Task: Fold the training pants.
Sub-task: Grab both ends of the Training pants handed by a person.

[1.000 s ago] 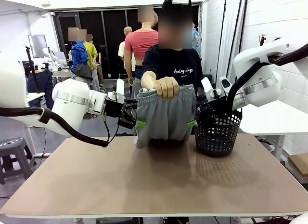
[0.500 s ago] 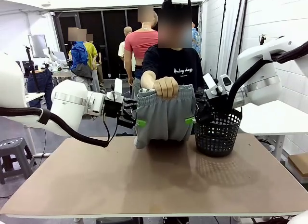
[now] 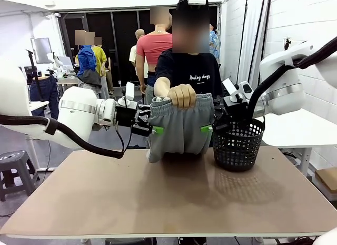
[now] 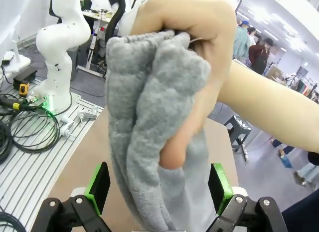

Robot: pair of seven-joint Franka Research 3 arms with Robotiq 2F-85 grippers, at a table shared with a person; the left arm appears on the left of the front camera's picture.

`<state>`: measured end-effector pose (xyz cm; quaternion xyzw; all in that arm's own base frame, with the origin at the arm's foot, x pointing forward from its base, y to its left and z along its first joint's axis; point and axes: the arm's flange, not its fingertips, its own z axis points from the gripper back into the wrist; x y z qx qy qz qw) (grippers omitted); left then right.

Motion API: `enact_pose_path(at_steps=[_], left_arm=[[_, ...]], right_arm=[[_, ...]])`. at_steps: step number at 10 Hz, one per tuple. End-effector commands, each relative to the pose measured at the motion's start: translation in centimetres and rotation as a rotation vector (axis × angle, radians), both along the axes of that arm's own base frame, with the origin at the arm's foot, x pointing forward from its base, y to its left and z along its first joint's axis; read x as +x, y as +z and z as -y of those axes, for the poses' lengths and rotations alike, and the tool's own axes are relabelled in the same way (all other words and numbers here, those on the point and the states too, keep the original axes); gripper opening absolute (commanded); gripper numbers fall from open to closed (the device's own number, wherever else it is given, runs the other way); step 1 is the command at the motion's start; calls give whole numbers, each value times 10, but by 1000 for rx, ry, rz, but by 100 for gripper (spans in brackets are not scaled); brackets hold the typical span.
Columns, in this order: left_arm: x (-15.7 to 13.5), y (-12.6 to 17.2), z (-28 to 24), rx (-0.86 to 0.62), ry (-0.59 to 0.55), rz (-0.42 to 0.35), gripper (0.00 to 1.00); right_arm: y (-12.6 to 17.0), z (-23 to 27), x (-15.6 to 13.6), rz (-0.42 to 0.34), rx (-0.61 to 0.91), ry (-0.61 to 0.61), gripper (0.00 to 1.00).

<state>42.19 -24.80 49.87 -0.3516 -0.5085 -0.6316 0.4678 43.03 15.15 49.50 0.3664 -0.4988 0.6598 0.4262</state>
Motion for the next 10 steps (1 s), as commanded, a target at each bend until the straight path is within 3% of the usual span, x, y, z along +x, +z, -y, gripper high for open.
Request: enact_pose_path(at_steps=[1,4,5,6,9,10], left_arm=[[3,-1,2,-37,-22,-7,100],[-1,2,10,-49,-58,-3,100],[-1,1,11,-58,-62,-7,93],[-2,1,10,-64,-51,-7,73],[1,2,9,-95,-33,-36,14],[1,3,9,-111,-34,-47,0]], right_arm=[[1,-7,11,-7,33,-7,100],[1,-13,14,-17,42,7,100],[0,-13,14,-14,60,16,100],[1,-12,13,-14,74,19,88],[2,-7,11,-40,100,38,29],[4,-6,9,-49,104,52,9]])
